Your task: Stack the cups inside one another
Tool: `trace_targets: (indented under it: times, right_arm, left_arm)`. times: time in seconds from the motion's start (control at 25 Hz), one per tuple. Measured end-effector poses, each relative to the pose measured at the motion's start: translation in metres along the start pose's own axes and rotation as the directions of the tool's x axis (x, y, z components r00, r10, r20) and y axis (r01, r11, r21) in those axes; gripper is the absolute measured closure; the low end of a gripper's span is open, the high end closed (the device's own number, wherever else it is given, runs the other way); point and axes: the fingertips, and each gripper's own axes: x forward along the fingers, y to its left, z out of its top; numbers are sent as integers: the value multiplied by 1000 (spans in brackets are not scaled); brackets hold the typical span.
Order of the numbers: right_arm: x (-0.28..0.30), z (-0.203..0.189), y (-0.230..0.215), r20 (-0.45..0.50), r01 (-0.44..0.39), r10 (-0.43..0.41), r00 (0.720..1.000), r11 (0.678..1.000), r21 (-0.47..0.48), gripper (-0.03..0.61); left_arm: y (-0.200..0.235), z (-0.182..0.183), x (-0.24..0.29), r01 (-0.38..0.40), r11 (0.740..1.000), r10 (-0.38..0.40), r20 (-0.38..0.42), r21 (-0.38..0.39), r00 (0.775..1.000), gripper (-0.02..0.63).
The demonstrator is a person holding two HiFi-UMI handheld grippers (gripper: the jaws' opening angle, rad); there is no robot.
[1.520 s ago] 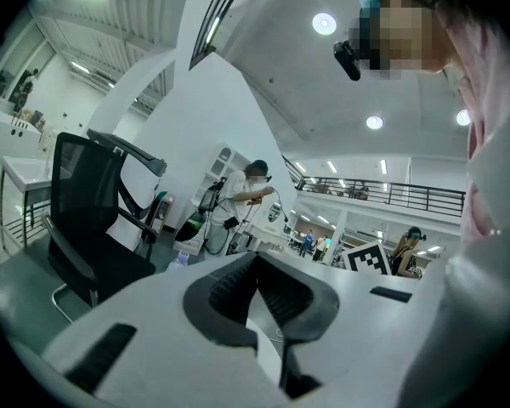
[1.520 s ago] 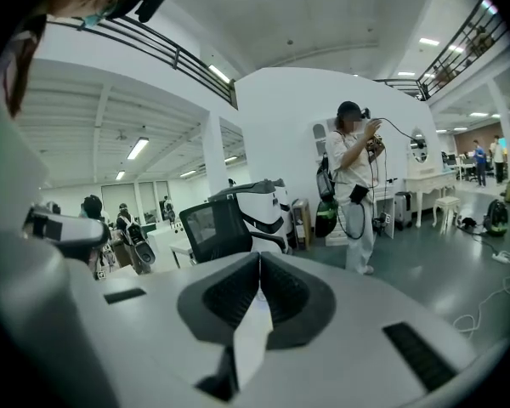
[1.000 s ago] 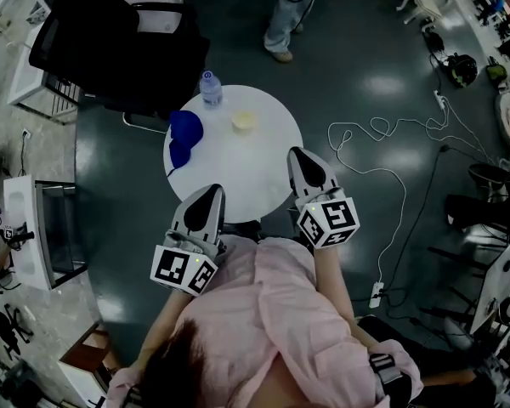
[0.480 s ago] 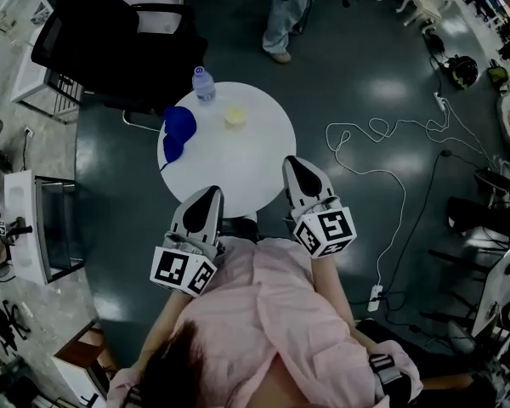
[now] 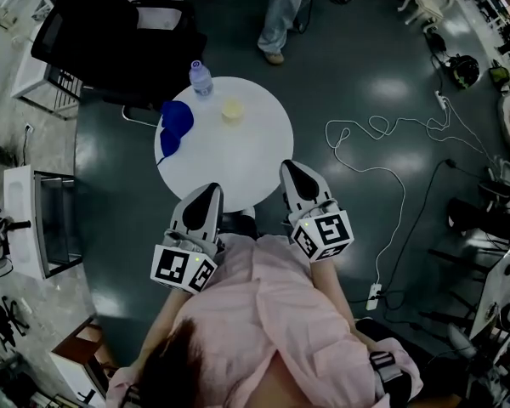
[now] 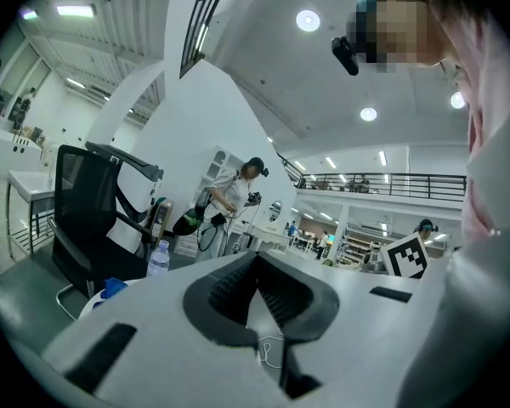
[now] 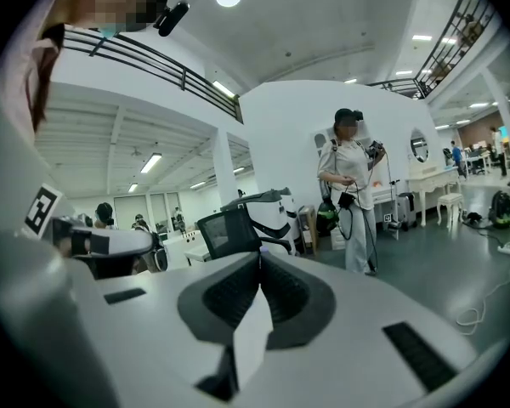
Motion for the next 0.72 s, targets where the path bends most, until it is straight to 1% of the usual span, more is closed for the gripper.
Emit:
trace_targets:
  times: [0.44,0.72]
  right_arm:
    - [-10,-8,14,-9,-31,31,999,999,-17,548]
    - [-12,-9,13,-6,-18,18,1000,1000,-8,546]
  left_arm:
    - [-5,3,-1,-6,1000,6,11,13,1000,595]
    - [-2,4,-1,-8,1000,8,17,8,1000,597]
